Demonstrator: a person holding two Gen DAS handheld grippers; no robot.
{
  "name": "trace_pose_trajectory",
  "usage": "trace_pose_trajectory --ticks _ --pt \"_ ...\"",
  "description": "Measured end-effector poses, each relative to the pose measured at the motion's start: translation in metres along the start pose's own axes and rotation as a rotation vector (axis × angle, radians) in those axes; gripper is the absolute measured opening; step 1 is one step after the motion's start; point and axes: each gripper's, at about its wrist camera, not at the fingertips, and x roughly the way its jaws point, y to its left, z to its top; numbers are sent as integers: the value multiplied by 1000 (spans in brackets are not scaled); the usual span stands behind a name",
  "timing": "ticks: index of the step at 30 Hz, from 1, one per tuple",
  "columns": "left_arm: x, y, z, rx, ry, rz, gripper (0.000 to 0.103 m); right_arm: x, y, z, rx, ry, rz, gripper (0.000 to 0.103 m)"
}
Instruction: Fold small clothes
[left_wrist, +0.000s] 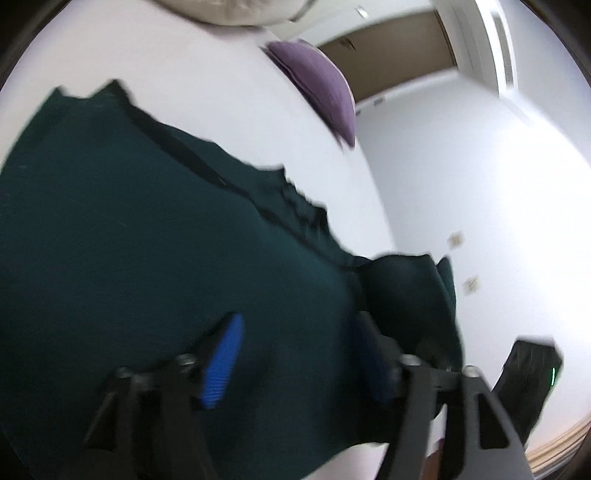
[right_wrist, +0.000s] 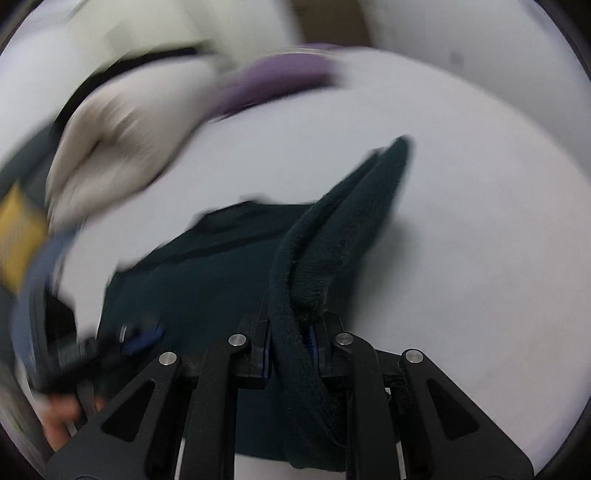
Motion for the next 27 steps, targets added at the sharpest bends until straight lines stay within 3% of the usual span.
trace_pose_trajectory --ticks 3,5,12,15,17,20,24,27 --pt "-17 14 11 -49 -15 -21 81 14 98 -12 -298 36 49 13" --pt "-22 20 13 -61 -14 -29 84 32 127 -21 -375 72 36 13" --pt "-5 3 16 -28 38 -6 90 57 163 -45 -476 99 1 13" --pt "11 -6 21 -13 79 17 72 55 168 -50 -505 81 -18 13" --pt "24 -9 24 -8 127 47 39 54 171 -52 -526 77 -25 13" --pt "36 -11 24 -1 169 85 15 53 172 -55 -552 80 -17 14" --pt "29 -7 23 12 171 89 13 49 169 -59 -544 100 36 21" --pt "20 1 28 2 170 87 13 26 155 -58 -479 131 170 25"
